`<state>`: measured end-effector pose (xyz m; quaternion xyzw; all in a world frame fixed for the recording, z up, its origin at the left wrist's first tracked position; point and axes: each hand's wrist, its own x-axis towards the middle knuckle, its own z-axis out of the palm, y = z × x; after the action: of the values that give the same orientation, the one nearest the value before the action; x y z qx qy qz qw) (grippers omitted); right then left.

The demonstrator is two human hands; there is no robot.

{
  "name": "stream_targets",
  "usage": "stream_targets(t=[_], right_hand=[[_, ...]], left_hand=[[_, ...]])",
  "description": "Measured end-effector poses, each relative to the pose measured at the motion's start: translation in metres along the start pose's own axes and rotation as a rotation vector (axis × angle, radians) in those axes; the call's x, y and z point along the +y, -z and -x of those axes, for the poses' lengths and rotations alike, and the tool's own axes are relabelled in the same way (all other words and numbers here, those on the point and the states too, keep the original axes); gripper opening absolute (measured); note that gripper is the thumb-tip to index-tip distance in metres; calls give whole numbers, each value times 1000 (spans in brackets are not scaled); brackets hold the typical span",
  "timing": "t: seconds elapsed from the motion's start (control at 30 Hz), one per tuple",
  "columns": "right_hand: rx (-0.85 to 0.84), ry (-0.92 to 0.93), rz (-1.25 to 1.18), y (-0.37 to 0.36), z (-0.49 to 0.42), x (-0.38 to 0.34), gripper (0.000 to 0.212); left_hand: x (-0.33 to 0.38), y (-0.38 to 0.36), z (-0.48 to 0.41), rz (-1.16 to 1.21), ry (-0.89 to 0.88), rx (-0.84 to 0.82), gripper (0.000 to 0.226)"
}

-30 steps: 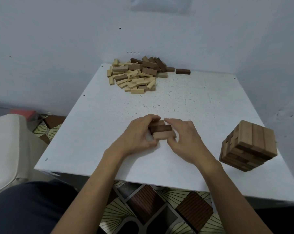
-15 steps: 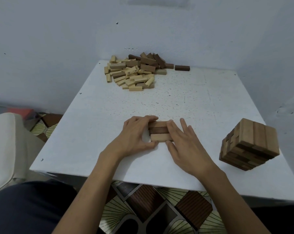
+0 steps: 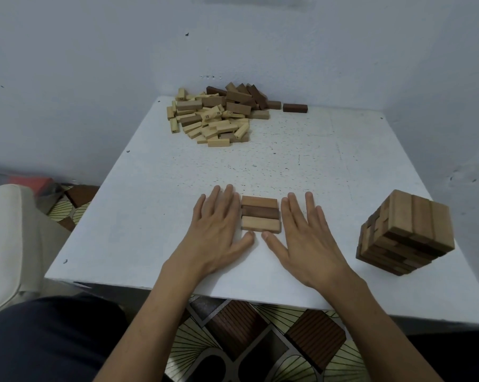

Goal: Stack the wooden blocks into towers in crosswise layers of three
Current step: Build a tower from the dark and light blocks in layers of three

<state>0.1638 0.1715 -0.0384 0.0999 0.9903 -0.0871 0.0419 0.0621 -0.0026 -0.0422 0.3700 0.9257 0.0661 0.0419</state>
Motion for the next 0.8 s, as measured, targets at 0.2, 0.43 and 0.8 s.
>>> stream_targets(t=[0.2,0.43,0.8], right_hand=[[-19,-8,22,-3,-3,-5,99],[-41,-13,10,-2,-4,-6,100],[-67,-15,2,0,-4,-6,99]], left_hand=[[9,-5,1,-26,15,-12,94],[13,-4,2,-36,28,-21,94],[13,-2,3,-64,20,-24,93]])
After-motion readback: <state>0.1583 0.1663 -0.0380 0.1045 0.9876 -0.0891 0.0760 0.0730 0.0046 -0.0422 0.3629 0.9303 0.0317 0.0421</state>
